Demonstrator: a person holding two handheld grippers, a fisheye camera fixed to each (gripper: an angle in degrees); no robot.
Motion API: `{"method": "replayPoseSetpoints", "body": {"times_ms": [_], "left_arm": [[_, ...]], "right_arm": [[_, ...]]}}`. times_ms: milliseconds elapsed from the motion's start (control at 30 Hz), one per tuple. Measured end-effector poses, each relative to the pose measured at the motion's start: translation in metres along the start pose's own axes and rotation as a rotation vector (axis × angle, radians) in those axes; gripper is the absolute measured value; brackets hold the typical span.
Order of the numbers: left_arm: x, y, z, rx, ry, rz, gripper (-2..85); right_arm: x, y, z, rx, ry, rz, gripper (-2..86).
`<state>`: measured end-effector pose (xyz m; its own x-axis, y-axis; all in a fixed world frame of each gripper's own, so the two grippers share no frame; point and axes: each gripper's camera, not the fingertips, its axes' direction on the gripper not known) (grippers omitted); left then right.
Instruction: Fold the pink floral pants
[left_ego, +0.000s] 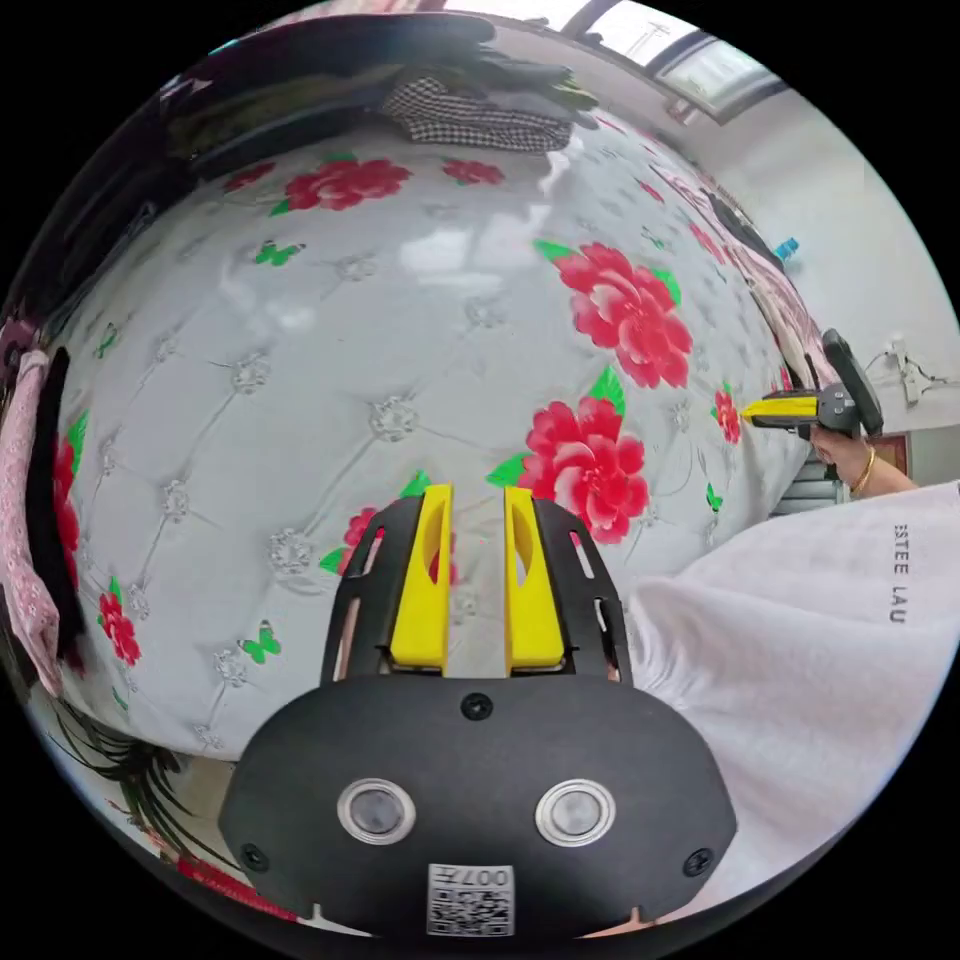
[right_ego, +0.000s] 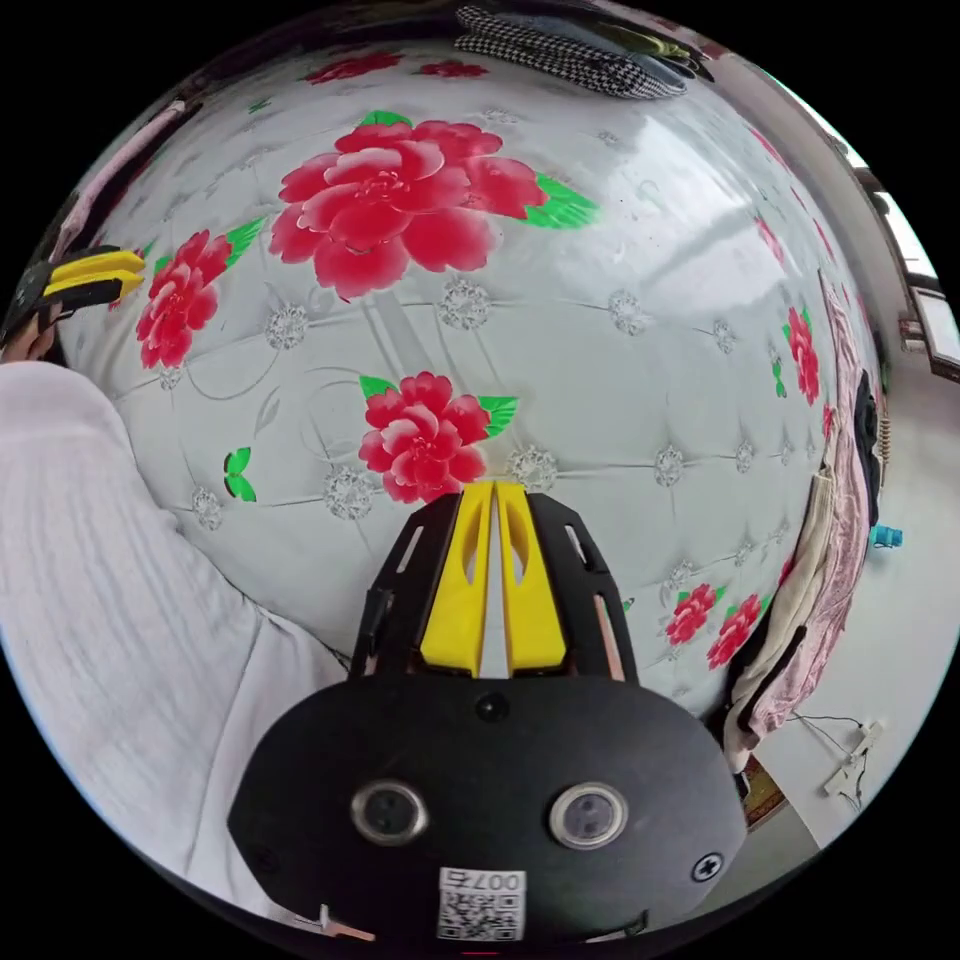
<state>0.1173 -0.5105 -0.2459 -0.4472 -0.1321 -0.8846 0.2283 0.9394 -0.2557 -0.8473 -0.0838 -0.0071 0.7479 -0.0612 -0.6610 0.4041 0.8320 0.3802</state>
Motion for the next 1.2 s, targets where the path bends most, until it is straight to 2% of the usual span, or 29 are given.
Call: {"method": "replayPoseSetpoints", "body": {"times_ms": [133, 233, 300, 400, 433, 567, 700, 800, 867, 933, 1000, 1033, 1133, 1200], "left_arm": [[0.045, -0.021, -0.008, -0.011, -0.048, 0.017, 6.4], [0.078, -0.033, -0.008, -0.035, -0.041, -0.005, 6.3], [0.104, -0.040, 0.000, -0.081, -0.056, -0.016, 5.9], [0.122, -0.043, 0.016, -0.125, -0.078, -0.081, 5.3], [0.124, -0.042, 0.014, -0.111, -0.087, -0.086, 5.2], [0.129, -0.048, 0.014, -0.120, -0.111, -0.138, 5.2], [0.134, -0.050, 0.015, -0.128, -0.147, -0.163, 5.1], [0.135, -0.043, 0.015, -0.096, -0.159, -0.206, 4.9], [0.135, -0.038, 0.015, -0.074, -0.165, -0.225, 4.6], [0.133, -0.032, 0.016, -0.054, -0.166, -0.248, 4.1], [0.129, -0.024, 0.016, -0.031, -0.155, -0.308, 2.3], [0.127, -0.022, 0.016, -0.025, -0.150, -0.333, 1.3], [0.121, -0.009, 0.016, -0.042, -0.117, -0.462, -0.6], [0.129, 0.006, 0.011, 0.025, -0.069, -0.471, -0.8]], "right_arm": [[0.000, 0.019, -0.002, 0.105, 0.013, -0.071, 0.0], [0.020, 0.043, -0.002, 0.256, -0.106, -0.021, 0.7], [0.051, 0.060, 0.001, 0.311, -0.294, 0.104, 1.9], [0.106, 0.097, 0.006, 0.391, -0.356, 0.324, 3.5], [0.120, 0.109, 0.005, 0.419, -0.346, 0.369, 3.8], [0.242, 0.213, -0.004, 0.528, -0.097, 0.787, 5.8], [0.355, 0.338, -0.019, 0.529, 0.152, 1.249, 7.7], [0.403, 0.402, -0.017, 0.489, 0.198, 1.459, 7.9], [0.422, 0.423, -0.006, 0.449, 0.155, 1.518, 7.4], [0.436, 0.433, 0.012, 0.409, 0.049, 1.520, 6.3], [0.451, 0.436, 0.037, 0.330, -0.157, 1.509, 4.7], [0.452, 0.436, 0.036, 0.336, -0.165, 1.508, 4.3], [0.437, 0.423, -0.002, 0.525, -0.031, 1.421, 3.1], [0.405, 0.389, -0.055, 0.734, 0.083, 1.162, 2.6]]}}
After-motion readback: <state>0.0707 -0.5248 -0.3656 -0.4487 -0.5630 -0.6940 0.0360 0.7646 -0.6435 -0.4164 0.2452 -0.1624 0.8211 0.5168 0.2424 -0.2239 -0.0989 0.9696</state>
